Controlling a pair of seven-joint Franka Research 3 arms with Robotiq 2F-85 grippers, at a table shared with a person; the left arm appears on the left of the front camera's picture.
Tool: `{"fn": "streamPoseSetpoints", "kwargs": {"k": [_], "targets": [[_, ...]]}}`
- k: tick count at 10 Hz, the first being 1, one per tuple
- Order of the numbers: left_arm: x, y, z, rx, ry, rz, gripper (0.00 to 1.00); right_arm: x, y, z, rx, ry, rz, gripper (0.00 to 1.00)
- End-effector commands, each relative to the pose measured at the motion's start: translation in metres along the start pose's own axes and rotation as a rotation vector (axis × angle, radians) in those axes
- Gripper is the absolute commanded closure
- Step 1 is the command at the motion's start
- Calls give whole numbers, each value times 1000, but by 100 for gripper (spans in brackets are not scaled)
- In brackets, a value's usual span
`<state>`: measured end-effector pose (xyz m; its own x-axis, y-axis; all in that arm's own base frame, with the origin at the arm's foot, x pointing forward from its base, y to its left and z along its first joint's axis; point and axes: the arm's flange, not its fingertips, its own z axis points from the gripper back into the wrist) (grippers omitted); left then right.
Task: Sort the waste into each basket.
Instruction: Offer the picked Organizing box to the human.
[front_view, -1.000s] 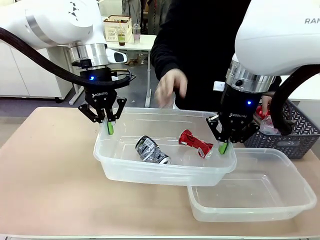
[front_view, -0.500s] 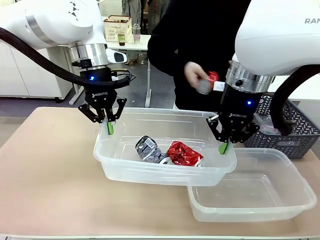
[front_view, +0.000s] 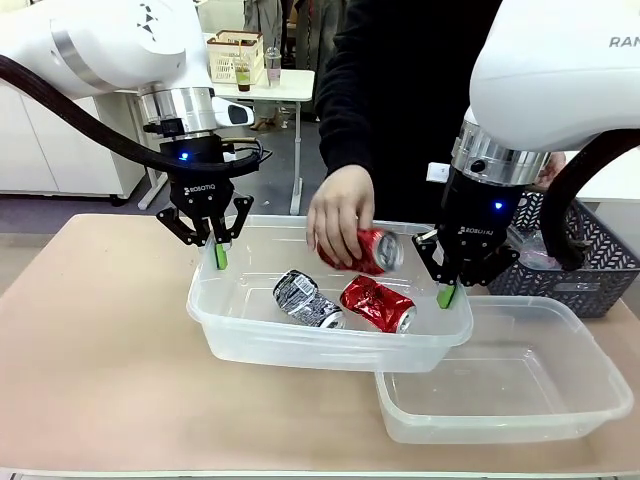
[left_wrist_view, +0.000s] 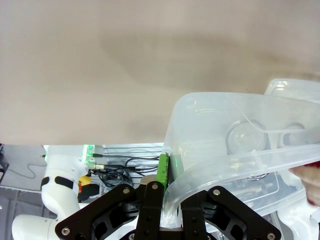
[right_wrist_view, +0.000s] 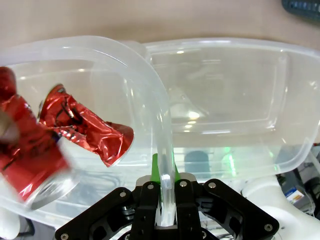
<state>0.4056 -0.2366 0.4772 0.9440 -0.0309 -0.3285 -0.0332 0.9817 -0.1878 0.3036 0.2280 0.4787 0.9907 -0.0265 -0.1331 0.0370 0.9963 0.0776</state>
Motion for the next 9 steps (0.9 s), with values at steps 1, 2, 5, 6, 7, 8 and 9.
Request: {"fn": "streamPoseSetpoints", "kwargs": {"k": [1,2,5,6,7,8,9], "targets": [[-2,0,3,-21,-3,35,94,0,2,5,-13,12,14,96],[-2,0,3,-21,-3,35,94,0,2,5,-13,12,14,96],[-2,0,3,-21,-3,35,94,0,2,5,-13,12,14,96],[-2,0,3,-21,-3,35,94,0,2,5,-13,12,14,96],[-2,0,3,-21,-3,35,94,0,2,5,-13,12,14,96],[-2,0,3,-21,-3,35,94,0,2,5,-13,12,14,96],[-2,0,3,-21,-3,35,94,0,2,5,-13,12,14,96]]}}
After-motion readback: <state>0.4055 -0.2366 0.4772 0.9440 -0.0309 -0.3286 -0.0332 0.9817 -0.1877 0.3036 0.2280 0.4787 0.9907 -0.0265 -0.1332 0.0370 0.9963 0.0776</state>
